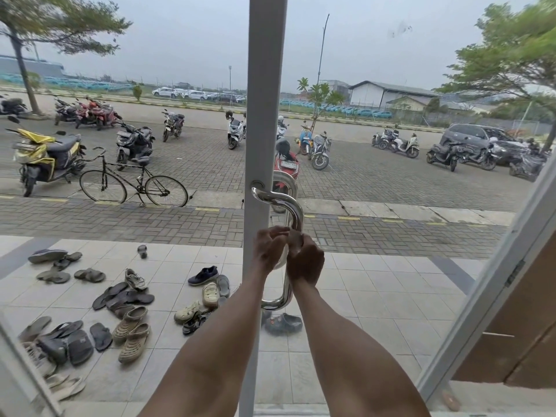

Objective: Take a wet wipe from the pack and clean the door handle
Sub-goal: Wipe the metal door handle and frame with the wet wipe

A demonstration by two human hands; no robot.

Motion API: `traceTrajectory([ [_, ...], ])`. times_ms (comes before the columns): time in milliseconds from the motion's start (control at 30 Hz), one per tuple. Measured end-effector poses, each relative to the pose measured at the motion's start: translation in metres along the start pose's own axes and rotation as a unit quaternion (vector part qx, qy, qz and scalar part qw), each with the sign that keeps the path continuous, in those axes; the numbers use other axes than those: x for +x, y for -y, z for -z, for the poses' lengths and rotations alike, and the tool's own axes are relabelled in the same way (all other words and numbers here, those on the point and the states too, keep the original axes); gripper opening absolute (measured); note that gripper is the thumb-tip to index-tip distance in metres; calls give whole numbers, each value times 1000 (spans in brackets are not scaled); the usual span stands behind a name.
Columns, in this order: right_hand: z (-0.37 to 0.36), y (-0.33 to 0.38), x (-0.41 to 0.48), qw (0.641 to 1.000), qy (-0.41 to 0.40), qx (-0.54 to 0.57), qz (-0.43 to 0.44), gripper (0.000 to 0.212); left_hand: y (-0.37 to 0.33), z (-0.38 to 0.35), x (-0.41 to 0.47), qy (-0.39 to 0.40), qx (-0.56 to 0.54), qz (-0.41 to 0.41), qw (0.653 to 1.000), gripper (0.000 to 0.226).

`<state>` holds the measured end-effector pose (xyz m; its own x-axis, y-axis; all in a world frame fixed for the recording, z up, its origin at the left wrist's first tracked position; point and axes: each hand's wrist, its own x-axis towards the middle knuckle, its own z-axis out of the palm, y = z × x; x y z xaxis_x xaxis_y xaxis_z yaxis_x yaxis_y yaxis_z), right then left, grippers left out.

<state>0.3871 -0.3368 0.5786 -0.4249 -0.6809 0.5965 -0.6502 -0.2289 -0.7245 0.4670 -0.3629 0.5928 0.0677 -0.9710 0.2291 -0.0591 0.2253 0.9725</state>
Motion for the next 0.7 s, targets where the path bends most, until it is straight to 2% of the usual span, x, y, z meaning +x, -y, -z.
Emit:
traceTrajectory([
  [133,1,19,24,1000,-14,0,8,26,-11,5,2,-7,13,-24,1000,41],
  [300,-2,18,22,1000,-18,8,15,31,-20,3,2,9,-11,-8,1000,39],
  [500,-9,-3,-1,998,42,-42,-36,23,-15,2,-8,40,-54,28,997,45],
  [700,-7,-2,15,996,61,-54,-20,21,-28,2,-12,31,-105,45,993,21],
])
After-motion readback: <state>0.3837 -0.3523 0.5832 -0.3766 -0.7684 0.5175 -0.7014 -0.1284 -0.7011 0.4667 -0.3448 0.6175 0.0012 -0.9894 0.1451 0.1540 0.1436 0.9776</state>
